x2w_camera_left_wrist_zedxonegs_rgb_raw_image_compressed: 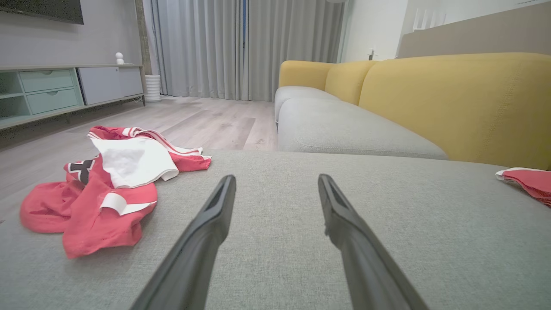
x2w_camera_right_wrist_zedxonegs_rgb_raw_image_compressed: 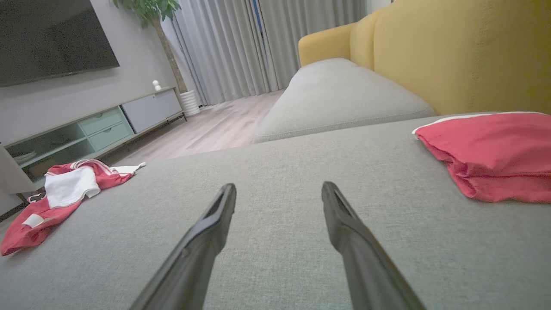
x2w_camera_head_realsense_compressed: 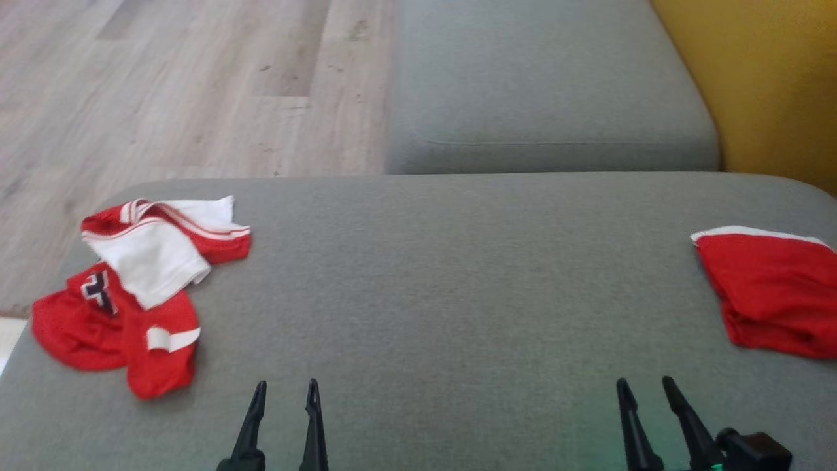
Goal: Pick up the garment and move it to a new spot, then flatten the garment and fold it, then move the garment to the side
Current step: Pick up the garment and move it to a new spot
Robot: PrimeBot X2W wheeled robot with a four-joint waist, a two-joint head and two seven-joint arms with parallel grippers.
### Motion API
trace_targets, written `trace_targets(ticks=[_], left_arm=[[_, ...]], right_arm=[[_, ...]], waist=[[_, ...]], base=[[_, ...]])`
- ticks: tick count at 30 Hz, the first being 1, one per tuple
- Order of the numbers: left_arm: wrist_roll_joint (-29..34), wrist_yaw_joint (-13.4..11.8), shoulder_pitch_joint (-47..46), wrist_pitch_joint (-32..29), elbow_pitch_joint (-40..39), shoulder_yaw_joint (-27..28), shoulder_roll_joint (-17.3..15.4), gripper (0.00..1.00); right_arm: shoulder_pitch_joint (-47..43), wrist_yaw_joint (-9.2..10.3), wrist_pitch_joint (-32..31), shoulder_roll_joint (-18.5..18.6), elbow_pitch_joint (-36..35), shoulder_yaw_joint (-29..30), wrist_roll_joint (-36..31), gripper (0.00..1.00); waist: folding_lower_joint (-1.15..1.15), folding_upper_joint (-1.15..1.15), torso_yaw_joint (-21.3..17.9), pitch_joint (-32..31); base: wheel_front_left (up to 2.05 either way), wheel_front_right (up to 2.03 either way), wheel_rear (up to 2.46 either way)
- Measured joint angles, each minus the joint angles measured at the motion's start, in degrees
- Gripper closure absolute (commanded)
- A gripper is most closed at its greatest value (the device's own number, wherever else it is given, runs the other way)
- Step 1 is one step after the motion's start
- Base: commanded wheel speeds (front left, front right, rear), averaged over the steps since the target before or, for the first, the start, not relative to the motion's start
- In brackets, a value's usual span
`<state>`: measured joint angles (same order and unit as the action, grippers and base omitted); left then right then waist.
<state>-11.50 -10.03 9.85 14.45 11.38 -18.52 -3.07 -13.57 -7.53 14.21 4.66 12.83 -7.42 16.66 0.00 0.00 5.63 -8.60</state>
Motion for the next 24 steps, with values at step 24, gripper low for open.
trace_targets(ticks=[24], left_arm=[[1.92,-0.63,-0.47,0.0,-3.16,8.86,-0.08,0.0]], right_arm=[[7.04,0.0,0.0,-0.49,0.82,-5.82,2.08,0.0]], waist=[[0.01,0.0,20.67,5.45]], base=[[0.0,0.0,0.0]])
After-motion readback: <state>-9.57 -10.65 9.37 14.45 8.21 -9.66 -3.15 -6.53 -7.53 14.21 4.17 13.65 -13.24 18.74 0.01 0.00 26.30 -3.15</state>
